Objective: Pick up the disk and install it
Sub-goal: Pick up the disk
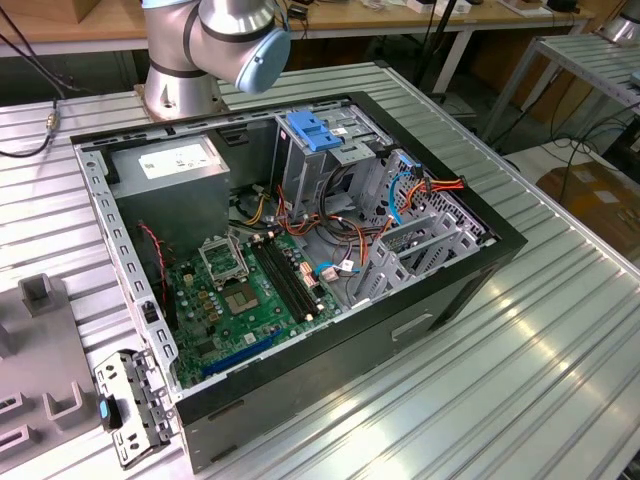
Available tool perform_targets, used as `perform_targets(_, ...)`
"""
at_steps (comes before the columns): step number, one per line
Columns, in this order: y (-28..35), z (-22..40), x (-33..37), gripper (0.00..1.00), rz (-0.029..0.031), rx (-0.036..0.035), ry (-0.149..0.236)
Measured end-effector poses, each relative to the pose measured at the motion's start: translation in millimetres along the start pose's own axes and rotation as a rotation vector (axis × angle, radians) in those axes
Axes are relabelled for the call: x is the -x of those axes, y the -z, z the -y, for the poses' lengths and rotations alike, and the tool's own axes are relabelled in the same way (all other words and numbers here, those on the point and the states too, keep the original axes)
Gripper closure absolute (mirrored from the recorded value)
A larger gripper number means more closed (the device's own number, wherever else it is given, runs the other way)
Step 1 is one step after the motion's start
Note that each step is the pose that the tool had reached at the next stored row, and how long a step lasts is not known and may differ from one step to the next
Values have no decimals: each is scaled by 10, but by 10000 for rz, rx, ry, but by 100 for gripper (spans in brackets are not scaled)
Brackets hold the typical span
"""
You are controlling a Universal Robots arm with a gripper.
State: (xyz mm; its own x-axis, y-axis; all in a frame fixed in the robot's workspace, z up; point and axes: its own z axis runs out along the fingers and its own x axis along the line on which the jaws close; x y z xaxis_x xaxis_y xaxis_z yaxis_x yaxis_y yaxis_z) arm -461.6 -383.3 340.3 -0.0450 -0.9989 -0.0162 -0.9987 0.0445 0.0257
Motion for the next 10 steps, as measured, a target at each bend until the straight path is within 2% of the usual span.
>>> perform_targets(3, -68, 1, 24, 40, 17, 1, 1)
perform_targets(10, -160, -3, 44, 40, 61, -4, 3)
